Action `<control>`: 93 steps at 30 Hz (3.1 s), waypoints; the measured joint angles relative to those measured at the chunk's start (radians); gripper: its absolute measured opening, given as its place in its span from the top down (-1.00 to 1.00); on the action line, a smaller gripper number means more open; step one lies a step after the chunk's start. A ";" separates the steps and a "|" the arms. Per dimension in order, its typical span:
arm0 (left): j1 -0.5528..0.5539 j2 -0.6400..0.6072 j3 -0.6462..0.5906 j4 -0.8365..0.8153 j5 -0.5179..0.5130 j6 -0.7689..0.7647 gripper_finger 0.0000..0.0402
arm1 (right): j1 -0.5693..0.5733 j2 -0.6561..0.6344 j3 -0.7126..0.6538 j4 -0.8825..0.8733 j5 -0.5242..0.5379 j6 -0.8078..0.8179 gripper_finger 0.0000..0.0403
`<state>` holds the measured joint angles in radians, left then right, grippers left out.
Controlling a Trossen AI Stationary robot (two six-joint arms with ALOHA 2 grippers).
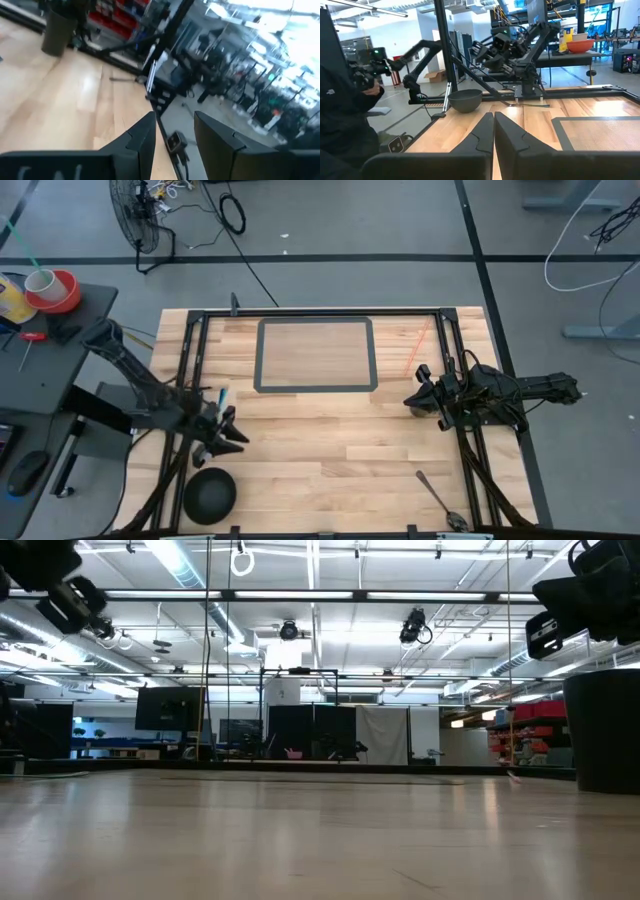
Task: Pick & Place Utensil
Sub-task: Put the black bowl on the transparent mat
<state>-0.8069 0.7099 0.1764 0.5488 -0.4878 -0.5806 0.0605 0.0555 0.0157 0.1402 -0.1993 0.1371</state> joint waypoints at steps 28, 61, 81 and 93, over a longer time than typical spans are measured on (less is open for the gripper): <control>-0.390 0.994 1.214 -1.352 0.244 -0.620 0.32 | 0.000 0.000 0.000 0.000 0.000 0.000 0.92; -0.342 1.082 1.191 -1.497 0.335 -0.718 0.01 | 0.000 0.000 0.000 0.000 0.000 0.000 0.92; -0.342 1.156 1.191 -1.499 0.421 -0.744 0.22 | 0.000 0.000 0.000 0.000 0.000 0.000 0.92; -0.335 1.156 1.191 -1.497 0.433 -0.744 0.69 | 0.000 0.000 0.000 0.000 0.000 0.000 0.92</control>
<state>-1.1416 1.8656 1.3670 -0.9478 -0.0544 -1.3247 0.0607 0.0555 0.0154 0.1402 -0.1995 0.1371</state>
